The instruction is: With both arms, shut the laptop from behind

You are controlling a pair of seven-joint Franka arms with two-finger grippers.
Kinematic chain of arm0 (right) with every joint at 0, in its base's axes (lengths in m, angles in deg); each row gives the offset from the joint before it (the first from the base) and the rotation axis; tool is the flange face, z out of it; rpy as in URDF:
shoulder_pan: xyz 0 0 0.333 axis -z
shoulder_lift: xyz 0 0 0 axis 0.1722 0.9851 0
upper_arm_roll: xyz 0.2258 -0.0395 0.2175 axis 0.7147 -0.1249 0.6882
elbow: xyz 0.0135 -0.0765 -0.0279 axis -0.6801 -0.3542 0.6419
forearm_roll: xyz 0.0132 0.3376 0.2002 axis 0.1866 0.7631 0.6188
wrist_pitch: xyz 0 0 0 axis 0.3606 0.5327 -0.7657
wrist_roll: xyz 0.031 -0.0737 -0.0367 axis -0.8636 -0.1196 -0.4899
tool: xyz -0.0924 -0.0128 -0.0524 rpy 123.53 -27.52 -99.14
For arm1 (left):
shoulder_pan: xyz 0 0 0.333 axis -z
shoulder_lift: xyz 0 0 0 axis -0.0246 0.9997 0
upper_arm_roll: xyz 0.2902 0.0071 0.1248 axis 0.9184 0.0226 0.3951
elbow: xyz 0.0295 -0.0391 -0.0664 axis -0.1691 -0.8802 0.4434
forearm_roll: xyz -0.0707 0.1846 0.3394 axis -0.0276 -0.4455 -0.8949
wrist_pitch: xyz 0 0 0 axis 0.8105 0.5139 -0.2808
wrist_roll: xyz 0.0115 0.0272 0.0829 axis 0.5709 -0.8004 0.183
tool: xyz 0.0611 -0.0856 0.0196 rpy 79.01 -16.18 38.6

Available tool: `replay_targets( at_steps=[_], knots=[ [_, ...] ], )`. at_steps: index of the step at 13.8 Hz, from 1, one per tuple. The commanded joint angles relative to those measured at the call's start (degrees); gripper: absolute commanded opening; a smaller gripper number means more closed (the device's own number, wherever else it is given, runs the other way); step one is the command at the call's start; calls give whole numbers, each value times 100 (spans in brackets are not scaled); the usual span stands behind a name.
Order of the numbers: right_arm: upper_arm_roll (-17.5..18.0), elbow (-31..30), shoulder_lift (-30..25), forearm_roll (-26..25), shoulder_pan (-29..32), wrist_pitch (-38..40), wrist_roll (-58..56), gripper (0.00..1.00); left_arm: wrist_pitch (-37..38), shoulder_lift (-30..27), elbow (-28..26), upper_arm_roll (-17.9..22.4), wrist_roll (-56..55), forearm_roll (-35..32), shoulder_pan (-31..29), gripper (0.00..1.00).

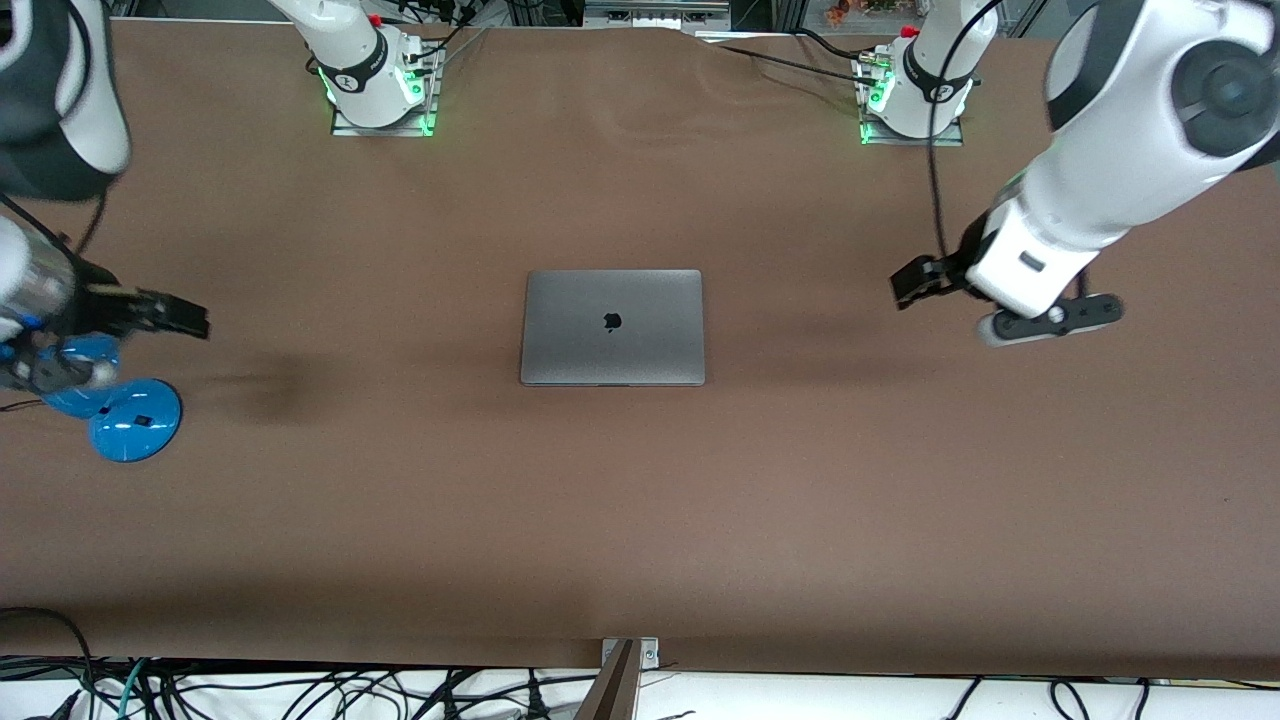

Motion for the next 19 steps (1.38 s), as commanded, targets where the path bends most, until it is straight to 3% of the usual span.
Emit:
replay_targets(
  at_steps=[1,4,9,16,18,19],
  knots=[
    [-171,-909,-1225,105,-36,234,-77,100,808,-143,488,273,789,-263,68,100],
    [-242,-910,-1613,210,-36,720,-147,100,1206,-152,753,413,1572,-905,77,100],
    [-242,-866,-1448,325,-124,510,-104,100,1206,-222,543,1275,1838,-291,182,100],
    [-233,-699,-1254,351,-124,457,-95,100,1233,-187,534,1302,1882,-290,121,100],
    [-233,-690,-1254,351,-124,457,-121,100,1285,-248,534,1617,2153,-325,374,100],
    [-233,-699,-1254,351,-115,457,-121,100,1346,-248,569,1975,2216,-290,645,100]
  ],
)
